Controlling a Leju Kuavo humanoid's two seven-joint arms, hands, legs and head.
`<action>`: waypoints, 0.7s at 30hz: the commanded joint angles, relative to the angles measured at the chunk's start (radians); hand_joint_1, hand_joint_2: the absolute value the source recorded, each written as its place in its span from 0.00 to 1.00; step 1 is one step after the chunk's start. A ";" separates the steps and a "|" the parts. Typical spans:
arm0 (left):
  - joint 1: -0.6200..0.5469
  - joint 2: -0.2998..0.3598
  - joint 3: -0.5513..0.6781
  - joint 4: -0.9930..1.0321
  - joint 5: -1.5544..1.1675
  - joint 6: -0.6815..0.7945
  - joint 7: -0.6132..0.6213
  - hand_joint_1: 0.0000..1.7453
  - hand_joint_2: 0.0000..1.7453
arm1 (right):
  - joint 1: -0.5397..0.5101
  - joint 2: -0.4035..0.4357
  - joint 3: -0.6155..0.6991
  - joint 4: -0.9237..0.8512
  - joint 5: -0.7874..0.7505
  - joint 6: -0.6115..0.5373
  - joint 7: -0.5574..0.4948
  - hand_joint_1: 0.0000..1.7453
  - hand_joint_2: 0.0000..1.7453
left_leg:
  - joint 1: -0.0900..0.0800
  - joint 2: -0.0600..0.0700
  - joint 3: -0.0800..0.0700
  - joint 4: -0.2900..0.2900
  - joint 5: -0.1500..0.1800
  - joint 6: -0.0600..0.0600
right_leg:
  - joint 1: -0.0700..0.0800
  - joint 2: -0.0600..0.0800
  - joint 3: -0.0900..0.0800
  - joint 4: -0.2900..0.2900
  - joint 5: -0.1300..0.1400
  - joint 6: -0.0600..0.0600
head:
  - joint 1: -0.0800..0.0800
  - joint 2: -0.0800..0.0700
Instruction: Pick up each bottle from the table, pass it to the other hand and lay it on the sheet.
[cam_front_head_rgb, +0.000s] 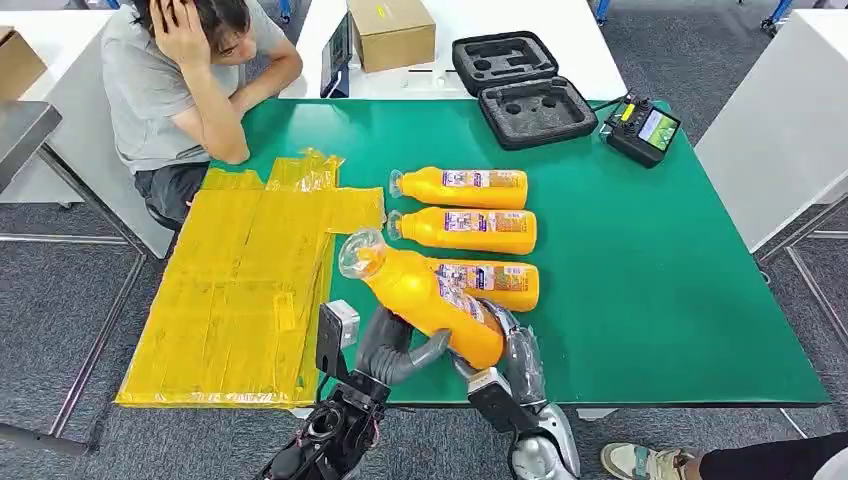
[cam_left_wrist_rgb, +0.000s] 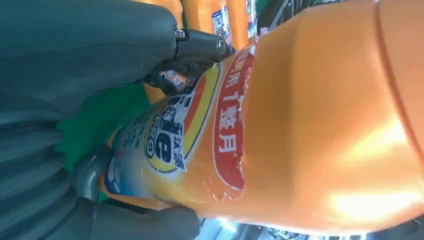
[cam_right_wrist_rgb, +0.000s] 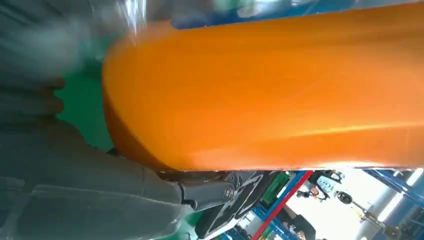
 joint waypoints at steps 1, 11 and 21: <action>-0.030 0.027 -0.025 0.012 -0.002 0.001 0.001 0.98 1.00 | -0.049 0.003 0.032 0.112 -0.003 0.012 0.001 0.88 1.00 | 0.001 0.002 0.006 -0.001 -0.002 -0.002 | 0.001 0.003 0.006 -0.002 -0.001 -0.001 | 0.000 0.000; -0.023 0.030 -0.029 0.019 -0.006 -0.007 -0.004 1.00 1.00 | -0.039 0.004 0.062 0.115 -0.022 -0.008 0.001 0.76 1.00 | 0.001 0.001 0.005 -0.001 -0.002 -0.002 | 0.001 0.003 0.005 -0.001 -0.001 -0.001 | 0.000 0.000; -0.047 0.022 -0.025 0.042 -0.006 -0.010 -0.006 0.98 1.00 | -0.040 -0.002 0.053 0.113 -0.035 -0.016 0.001 0.51 1.00 | 0.001 0.001 0.005 -0.001 -0.002 -0.001 | 0.001 0.002 0.004 -0.001 -0.001 -0.001 | 0.000 0.000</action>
